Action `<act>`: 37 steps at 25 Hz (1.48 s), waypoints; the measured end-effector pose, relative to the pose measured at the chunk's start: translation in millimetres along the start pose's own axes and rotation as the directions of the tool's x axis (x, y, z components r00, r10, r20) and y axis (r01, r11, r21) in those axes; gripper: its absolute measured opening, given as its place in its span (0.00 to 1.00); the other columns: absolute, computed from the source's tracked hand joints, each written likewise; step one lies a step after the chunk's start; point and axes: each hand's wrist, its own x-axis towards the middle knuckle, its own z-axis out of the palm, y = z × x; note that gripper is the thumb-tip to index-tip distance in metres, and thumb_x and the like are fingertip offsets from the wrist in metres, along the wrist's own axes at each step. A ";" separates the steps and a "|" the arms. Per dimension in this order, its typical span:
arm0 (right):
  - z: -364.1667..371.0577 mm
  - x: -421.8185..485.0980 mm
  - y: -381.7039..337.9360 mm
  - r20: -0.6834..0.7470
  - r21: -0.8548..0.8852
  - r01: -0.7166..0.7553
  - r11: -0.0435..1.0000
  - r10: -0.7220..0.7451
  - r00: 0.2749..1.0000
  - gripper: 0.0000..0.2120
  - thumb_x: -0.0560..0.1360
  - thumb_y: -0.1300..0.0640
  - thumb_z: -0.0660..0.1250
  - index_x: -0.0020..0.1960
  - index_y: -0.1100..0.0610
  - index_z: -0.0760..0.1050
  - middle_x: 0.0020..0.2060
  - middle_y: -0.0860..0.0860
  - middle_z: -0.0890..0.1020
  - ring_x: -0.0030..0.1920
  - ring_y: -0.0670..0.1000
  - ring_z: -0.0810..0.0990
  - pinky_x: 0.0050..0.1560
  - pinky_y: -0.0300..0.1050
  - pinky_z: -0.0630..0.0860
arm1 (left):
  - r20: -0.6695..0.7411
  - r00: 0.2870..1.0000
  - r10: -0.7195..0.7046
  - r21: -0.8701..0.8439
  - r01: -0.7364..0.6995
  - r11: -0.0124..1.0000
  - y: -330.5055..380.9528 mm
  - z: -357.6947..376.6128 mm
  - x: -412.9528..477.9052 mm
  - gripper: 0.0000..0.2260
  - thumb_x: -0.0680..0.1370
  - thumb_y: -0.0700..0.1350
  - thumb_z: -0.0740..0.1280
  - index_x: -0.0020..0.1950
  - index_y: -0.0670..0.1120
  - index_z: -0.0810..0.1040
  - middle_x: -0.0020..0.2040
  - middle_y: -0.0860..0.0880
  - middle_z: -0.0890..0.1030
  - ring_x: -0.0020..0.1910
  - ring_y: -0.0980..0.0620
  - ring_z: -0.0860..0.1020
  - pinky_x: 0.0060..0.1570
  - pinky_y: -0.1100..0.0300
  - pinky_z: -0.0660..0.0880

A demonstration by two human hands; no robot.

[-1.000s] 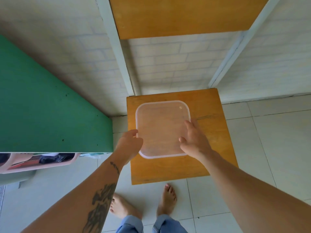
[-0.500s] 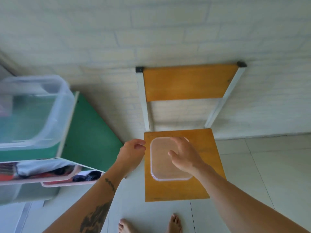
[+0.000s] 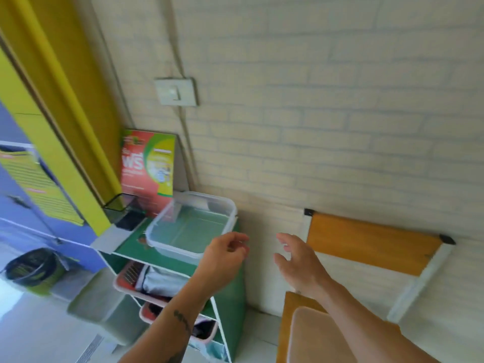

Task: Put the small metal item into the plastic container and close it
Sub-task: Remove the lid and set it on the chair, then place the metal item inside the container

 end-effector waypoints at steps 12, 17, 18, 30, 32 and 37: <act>89.8 78.8 -107.6 -0.093 -0.012 -0.136 0.991 0.134 0.987 0.23 0.79 0.54 0.63 0.73 0.55 0.66 0.64 0.49 0.73 0.69 0.54 0.70 0.62 0.41 0.64 | -0.272 0.962 0.003 -0.021 -0.009 1.000 -79.1 -191.6 76.5 0.14 0.76 0.34 0.63 0.52 0.50 0.82 0.46 0.49 0.85 0.43 0.46 0.83 0.36 0.58 0.79; 129.1 105.8 -119.1 -0.199 -0.040 -0.226 0.973 0.214 0.956 0.23 0.76 0.50 0.62 0.70 0.51 0.66 0.65 0.52 0.75 0.64 0.54 0.74 0.64 0.53 0.72 | -0.294 0.956 -0.028 0.030 0.038 0.999 -127.4 -233.0 125.6 0.15 0.76 0.35 0.62 0.55 0.48 0.83 0.48 0.47 0.84 0.36 0.53 0.78 0.34 0.62 0.73; 135.9 108.7 -120.2 -0.217 -0.047 -0.255 0.966 0.239 0.946 0.24 0.77 0.50 0.61 0.72 0.51 0.64 0.67 0.54 0.73 0.65 0.55 0.73 0.66 0.54 0.71 | -0.289 0.957 -0.036 0.051 0.053 0.997 -136.5 -236.7 133.2 0.15 0.76 0.35 0.61 0.56 0.48 0.82 0.48 0.46 0.83 0.35 0.53 0.77 0.32 0.62 0.71; 176.0 120.1 -112.0 -0.386 -0.136 -0.370 0.919 0.295 0.874 0.34 0.76 0.68 0.60 0.79 0.57 0.52 0.72 0.57 0.68 0.69 0.59 0.70 0.65 0.52 0.70 | 0.196 0.944 0.264 0.661 -0.326 0.676 -240.7 -227.2 154.3 0.27 0.69 0.36 0.65 0.67 0.50 0.77 0.68 0.51 0.74 0.69 0.46 0.67 0.70 0.45 0.67; 178.0 120.8 -112.6 -0.393 -0.168 -0.376 0.911 0.288 0.873 0.35 0.77 0.68 0.62 0.79 0.57 0.51 0.73 0.59 0.67 0.68 0.61 0.70 0.64 0.54 0.70 | 0.188 0.930 0.315 0.644 -0.359 0.676 -241.3 -230.3 160.1 0.21 0.71 0.36 0.66 0.63 0.48 0.80 0.62 0.50 0.77 0.63 0.45 0.70 0.64 0.44 0.72; 179.8 119.8 -115.9 -0.402 -0.224 -0.376 0.899 0.266 0.876 0.36 0.77 0.67 0.64 0.79 0.58 0.51 0.72 0.59 0.67 0.66 0.61 0.72 0.62 0.55 0.73 | 0.134 0.931 0.340 0.695 -0.333 0.637 -238.3 -229.7 167.8 0.13 0.73 0.34 0.67 0.55 0.43 0.82 0.51 0.45 0.78 0.50 0.44 0.73 0.49 0.48 0.77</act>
